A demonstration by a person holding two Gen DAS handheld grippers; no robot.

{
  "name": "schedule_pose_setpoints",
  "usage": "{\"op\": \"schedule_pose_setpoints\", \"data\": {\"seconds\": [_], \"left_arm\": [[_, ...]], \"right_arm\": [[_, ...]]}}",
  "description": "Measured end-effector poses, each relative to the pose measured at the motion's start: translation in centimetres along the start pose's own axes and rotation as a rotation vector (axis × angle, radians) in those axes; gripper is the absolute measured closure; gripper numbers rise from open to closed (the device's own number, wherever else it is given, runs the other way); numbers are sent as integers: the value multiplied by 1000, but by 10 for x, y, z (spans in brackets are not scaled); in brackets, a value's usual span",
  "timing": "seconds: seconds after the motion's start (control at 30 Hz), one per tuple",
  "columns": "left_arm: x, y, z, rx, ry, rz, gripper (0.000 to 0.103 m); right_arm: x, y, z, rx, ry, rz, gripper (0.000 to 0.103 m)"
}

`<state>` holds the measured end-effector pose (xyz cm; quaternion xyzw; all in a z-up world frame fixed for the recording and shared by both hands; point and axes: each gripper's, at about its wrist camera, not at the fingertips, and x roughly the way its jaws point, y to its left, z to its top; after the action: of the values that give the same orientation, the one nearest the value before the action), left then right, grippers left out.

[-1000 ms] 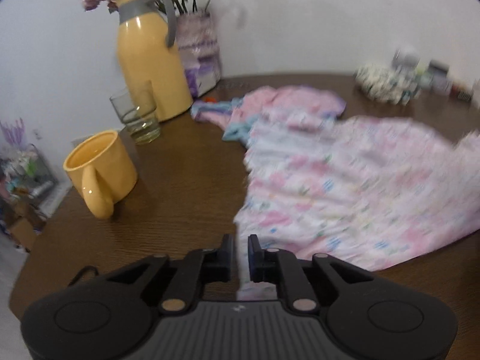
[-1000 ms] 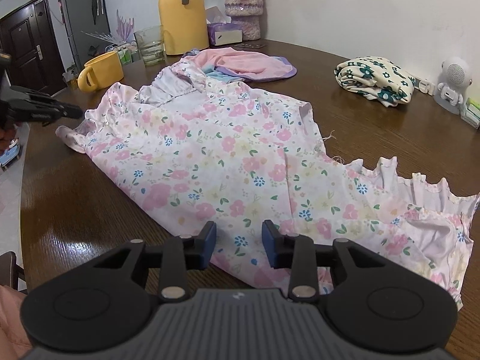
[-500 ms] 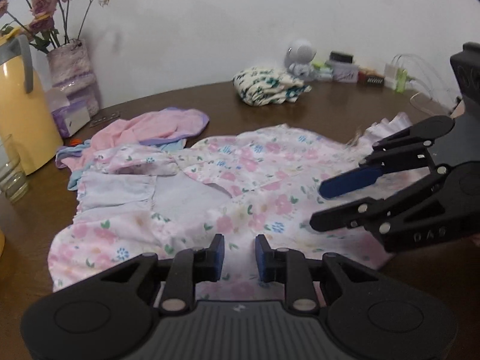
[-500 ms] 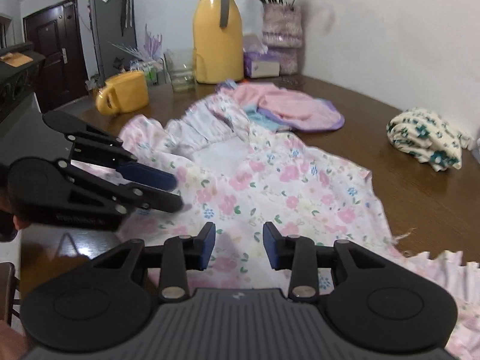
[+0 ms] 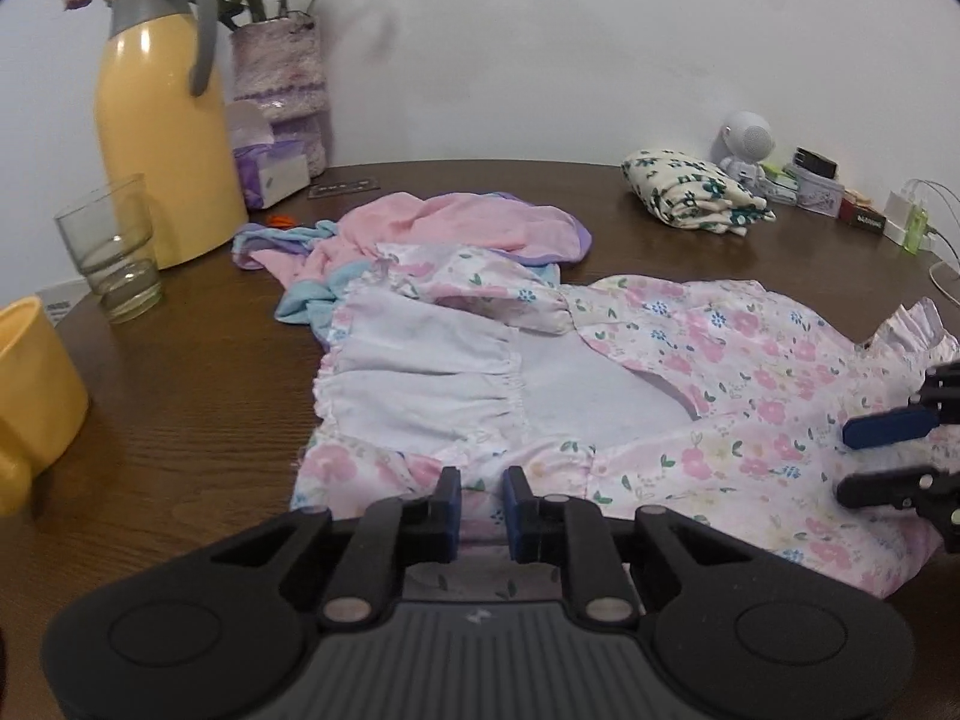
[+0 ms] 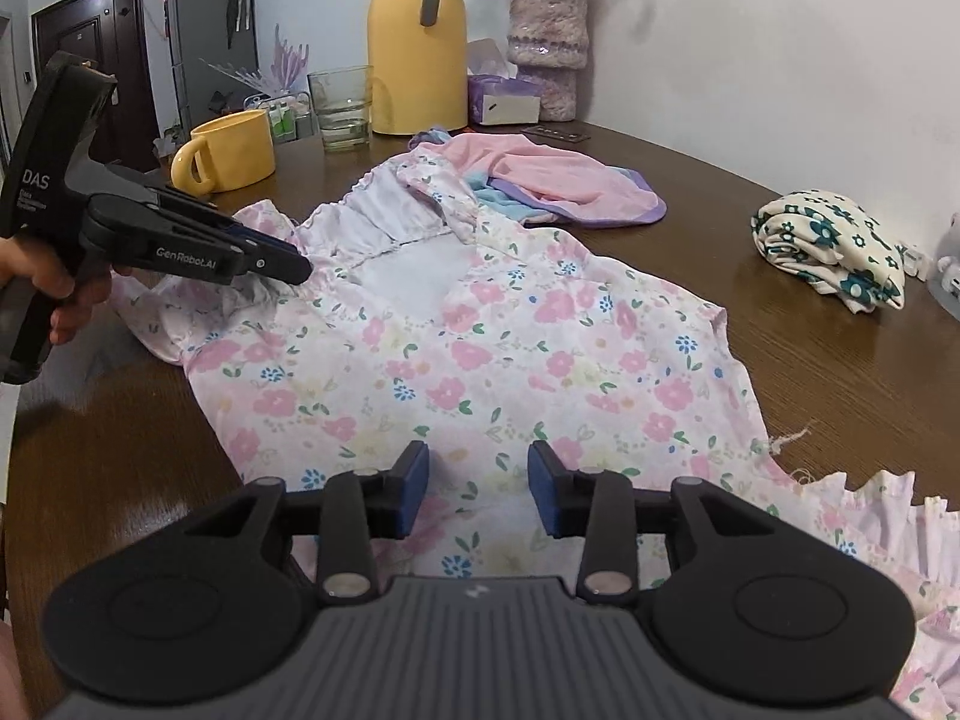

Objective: Fold clothes

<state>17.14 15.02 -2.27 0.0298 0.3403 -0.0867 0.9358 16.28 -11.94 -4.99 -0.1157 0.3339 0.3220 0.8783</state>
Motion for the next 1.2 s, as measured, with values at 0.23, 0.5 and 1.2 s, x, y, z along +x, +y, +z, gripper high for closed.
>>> {"op": "schedule_pose_setpoints", "data": {"seconds": [0.23, 0.5, 1.2], "left_arm": [[-43, -43, -24, 43, -8, -151, 75], [-33, -53, -49, 63, 28, -51, 78], [-58, 2, -54, -111, 12, 54, 80]], "right_arm": [[-46, 6, -17, -2, -38, 8, 52], [-50, -4, -47, 47, 27, -56, 53], [-119, -64, -71, 242, -93, -257, 52]]}}
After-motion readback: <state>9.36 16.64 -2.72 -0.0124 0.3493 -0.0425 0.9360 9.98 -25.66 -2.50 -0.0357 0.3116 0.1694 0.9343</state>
